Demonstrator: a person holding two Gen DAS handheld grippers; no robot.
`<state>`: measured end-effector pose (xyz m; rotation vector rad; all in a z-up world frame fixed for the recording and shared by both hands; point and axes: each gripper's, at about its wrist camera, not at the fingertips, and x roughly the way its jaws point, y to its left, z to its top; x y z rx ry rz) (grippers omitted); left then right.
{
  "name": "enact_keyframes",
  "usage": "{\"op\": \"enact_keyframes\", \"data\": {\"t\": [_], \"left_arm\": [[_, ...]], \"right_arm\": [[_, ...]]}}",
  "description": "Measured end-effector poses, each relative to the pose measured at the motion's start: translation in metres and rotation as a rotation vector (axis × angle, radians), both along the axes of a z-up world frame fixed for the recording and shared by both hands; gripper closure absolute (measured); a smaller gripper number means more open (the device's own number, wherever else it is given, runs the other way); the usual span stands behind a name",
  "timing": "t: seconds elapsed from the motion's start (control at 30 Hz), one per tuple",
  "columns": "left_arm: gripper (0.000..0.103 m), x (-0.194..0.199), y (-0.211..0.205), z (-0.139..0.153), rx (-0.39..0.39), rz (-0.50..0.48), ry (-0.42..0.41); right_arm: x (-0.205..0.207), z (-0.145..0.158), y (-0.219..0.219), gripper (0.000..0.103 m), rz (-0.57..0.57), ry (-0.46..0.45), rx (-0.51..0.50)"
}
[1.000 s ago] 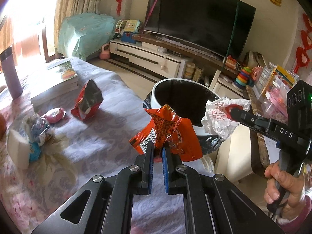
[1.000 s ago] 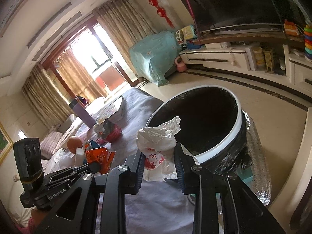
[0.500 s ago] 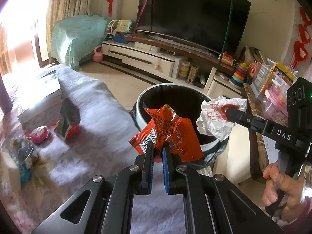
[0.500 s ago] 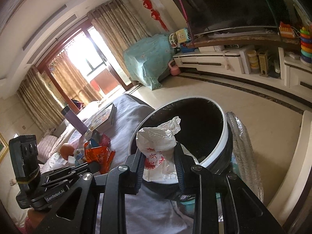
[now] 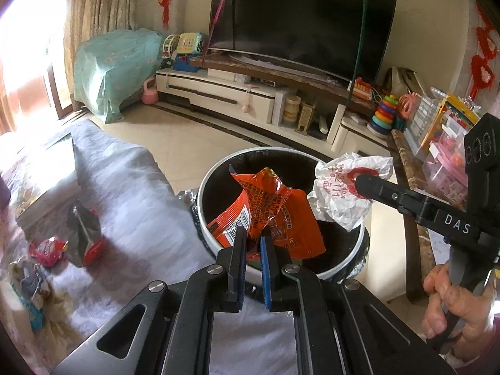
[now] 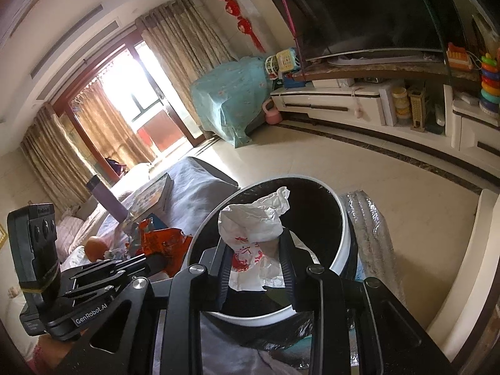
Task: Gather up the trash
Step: 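Carry the orange bag and white tissue with both tools over the trash bin, then open both tools to drop the orange bag and tissue into the bin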
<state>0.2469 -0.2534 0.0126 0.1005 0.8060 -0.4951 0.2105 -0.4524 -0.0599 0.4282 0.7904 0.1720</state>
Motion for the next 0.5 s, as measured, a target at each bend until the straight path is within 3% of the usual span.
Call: {"op": "enact_keyframes", "data": {"t": [0.5], "left_arm": [[0.095,0.028,-0.019,-0.014,0.031,-0.018,0.030]], "right_arm": [[0.020,-0.012,-0.003,0.071,0.010,0.054,-0.033]]}}
